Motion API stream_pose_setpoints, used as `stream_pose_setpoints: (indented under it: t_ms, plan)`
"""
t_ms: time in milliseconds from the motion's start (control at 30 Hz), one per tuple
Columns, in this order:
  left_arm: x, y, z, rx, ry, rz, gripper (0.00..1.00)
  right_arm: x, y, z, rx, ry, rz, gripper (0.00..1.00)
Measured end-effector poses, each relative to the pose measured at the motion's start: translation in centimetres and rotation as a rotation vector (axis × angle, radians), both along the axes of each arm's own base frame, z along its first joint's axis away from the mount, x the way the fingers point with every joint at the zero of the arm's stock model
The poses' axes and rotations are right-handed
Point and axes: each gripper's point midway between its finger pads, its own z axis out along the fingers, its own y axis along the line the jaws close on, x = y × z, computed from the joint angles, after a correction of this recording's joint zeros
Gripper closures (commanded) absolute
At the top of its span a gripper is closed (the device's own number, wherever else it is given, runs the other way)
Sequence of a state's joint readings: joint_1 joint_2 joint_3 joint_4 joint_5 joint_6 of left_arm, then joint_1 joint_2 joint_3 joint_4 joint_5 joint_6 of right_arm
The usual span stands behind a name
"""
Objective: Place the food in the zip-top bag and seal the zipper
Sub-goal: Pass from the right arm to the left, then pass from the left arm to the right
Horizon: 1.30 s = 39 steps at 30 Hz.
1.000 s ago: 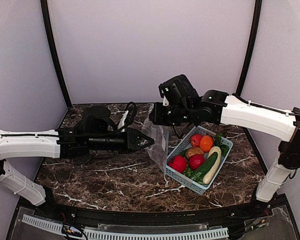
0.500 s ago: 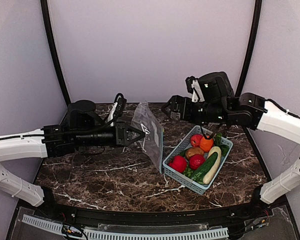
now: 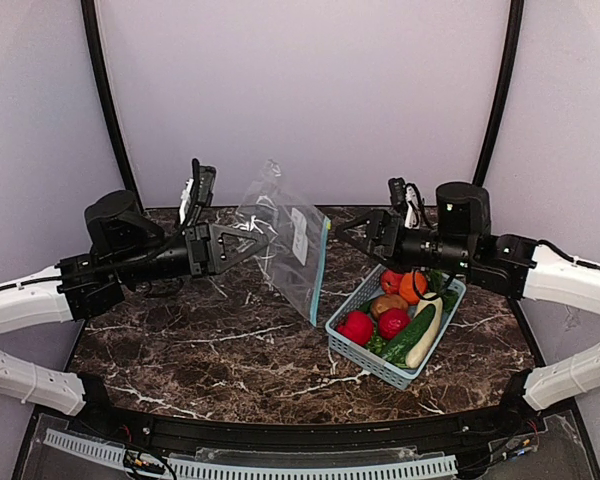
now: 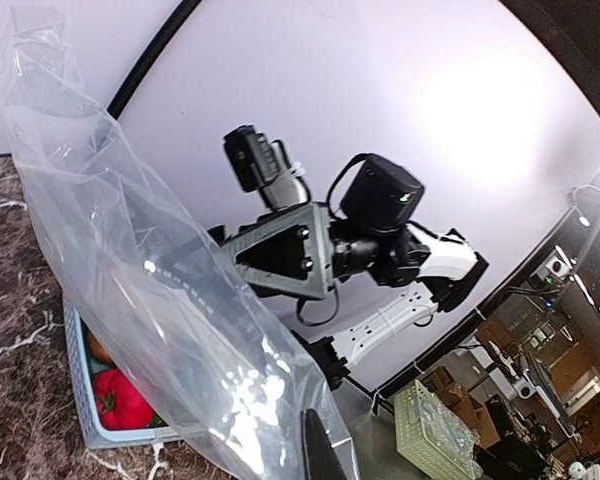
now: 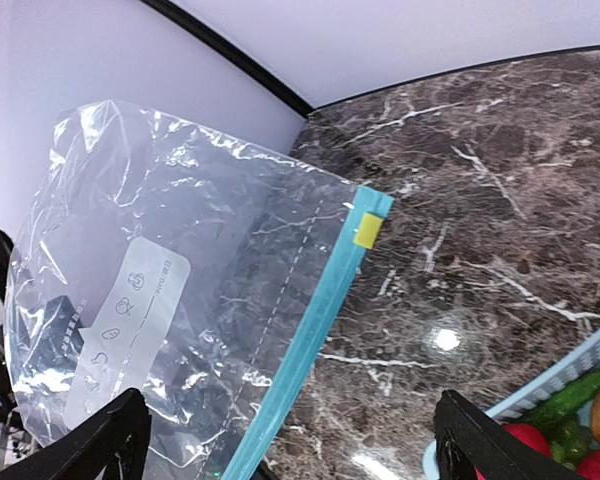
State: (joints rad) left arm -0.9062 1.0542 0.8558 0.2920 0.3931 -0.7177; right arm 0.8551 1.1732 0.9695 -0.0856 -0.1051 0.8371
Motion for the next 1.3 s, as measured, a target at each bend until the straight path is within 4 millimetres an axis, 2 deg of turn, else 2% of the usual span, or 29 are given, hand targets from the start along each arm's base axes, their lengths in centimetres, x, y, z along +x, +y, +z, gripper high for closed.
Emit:
stream_pose_setpoints:
  t_ms: [100, 300, 467, 667, 833, 1067, 1300]
  plan:
    - [-1.0, 0.2, 1.5, -0.061, -0.049, -0.040, 0.99, -0.9, 1.2, 0.9, 0.109, -0.018, 0.077, 0.05]
    - [-2.5, 0.8, 4.6, -0.170, -0.126, -0.094, 0.99, -2.3, 2.3, 2.6, 0.245, -0.044, 0.173, 0.07]
    - [-3.1, 1.1, 6.0, -0.231, -0.153, -0.120, 0.99, -3.1, 2.8, 4.2, 0.309, -0.066, 0.232, 0.10]
    - [-3.7, 1.4, 7.1, -0.286, -0.176, -0.143, 0.99, -3.7, 3.4, 4.4, 0.332, -0.064, 0.284, 0.13]
    - [-3.9, 1.4, 7.6, -0.308, -0.187, -0.156, 0.99, -4.1, 4.2, 4.4, 0.341, -0.057, 0.333, 0.17]
    - [-3.6, 0.9, 7.2, -0.307, -0.177, -0.162, 0.99, -4.5, 5.1, 5.1, 0.373, -0.054, 0.395, 0.27]
    - [-3.3, 0.7, 5.6, -0.286, -0.153, -0.152, 0.99, -4.9, 5.1, 6.9, 0.420, -0.093, 0.419, 0.49]
